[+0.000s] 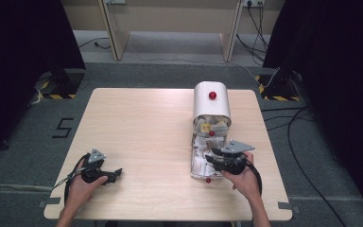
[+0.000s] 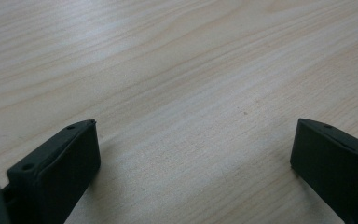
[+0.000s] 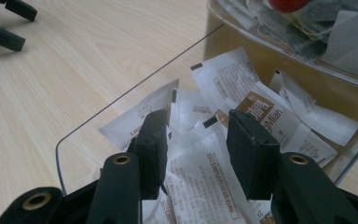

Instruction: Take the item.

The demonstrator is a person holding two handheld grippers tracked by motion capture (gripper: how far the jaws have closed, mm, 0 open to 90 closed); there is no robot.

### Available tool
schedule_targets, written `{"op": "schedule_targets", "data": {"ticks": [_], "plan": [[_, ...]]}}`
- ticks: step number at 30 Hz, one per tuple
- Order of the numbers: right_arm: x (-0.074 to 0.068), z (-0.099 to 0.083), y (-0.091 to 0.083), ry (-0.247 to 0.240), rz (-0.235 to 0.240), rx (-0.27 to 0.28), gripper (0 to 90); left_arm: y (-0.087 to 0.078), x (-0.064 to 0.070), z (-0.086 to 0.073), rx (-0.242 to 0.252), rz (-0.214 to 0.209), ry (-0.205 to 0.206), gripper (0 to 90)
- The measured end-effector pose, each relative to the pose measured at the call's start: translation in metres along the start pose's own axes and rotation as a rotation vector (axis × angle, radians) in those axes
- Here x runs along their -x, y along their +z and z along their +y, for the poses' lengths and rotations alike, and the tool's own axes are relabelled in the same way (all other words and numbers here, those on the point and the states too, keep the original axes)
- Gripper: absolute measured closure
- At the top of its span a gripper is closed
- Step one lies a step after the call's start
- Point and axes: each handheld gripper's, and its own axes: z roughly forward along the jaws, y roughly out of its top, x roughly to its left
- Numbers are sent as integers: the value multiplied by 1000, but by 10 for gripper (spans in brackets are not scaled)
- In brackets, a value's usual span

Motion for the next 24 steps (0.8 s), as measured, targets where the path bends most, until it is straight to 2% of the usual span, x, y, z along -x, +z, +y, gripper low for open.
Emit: {"op": "schedule_targets", "data": {"ticks": [6, 9, 13, 24], "plan": [[-2, -2, -10, 17, 26, -6, 612, 0, 0, 0, 0, 0, 0, 9], [-5, -2, -15, 8, 42, 1, 624, 0, 0, 0, 0, 0, 0, 9], [-10, -1, -16, -16, 52, -18, 639, 0, 0, 0, 0, 0, 0, 9], [-12, -5, -12, -36, 33, -51, 660, 0, 0, 0, 0, 0, 0, 9]]}}
